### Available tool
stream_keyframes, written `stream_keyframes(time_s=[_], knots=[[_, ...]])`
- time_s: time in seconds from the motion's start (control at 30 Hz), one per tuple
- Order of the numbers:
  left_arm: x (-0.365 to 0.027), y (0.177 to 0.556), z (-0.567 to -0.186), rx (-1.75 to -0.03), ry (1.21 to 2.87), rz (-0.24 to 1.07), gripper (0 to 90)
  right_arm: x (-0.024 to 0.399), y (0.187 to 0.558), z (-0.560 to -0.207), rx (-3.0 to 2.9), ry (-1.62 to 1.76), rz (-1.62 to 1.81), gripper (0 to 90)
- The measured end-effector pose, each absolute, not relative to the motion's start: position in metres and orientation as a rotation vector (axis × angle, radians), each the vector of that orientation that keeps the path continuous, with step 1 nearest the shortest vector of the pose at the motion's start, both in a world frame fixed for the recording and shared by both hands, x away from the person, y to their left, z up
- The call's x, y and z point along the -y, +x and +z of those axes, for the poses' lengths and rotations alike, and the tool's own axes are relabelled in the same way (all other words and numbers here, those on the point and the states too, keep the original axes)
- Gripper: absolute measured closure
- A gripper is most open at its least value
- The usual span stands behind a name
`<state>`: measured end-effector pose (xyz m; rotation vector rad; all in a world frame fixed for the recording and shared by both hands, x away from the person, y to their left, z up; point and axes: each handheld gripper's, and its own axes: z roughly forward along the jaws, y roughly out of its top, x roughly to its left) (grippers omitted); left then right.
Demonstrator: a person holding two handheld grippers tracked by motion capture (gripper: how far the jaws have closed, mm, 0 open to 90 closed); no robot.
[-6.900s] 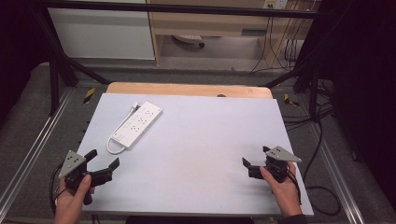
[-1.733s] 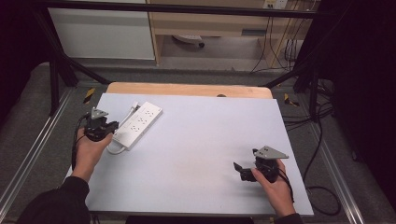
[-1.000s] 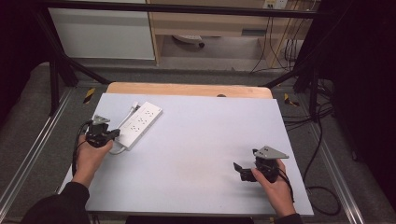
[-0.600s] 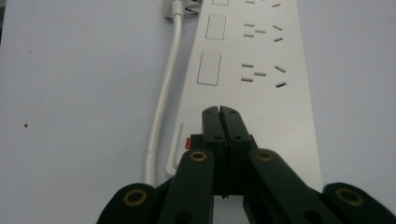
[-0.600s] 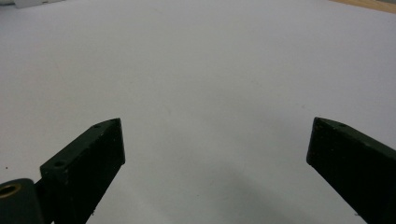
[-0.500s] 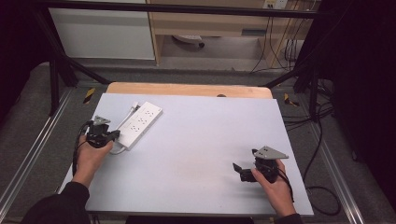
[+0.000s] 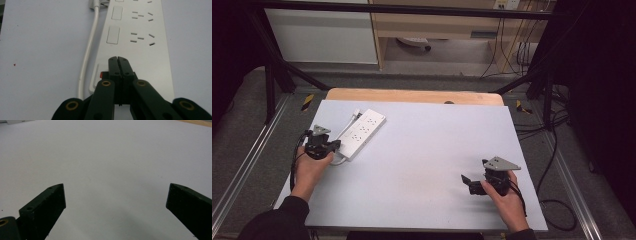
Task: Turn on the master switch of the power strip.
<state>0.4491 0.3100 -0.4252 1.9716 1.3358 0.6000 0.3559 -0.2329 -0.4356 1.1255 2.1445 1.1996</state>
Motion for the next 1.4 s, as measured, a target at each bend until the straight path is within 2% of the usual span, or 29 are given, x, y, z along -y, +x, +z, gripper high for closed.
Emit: stream_keyframes(time_s=[1.4], knots=[[-0.313, 0.451, -0.4273, -1.338, 1.967, 0.574, 90.0, 0.23, 0.3568, -0.4386, -2.171, 1.13, 1.179, 3.1]])
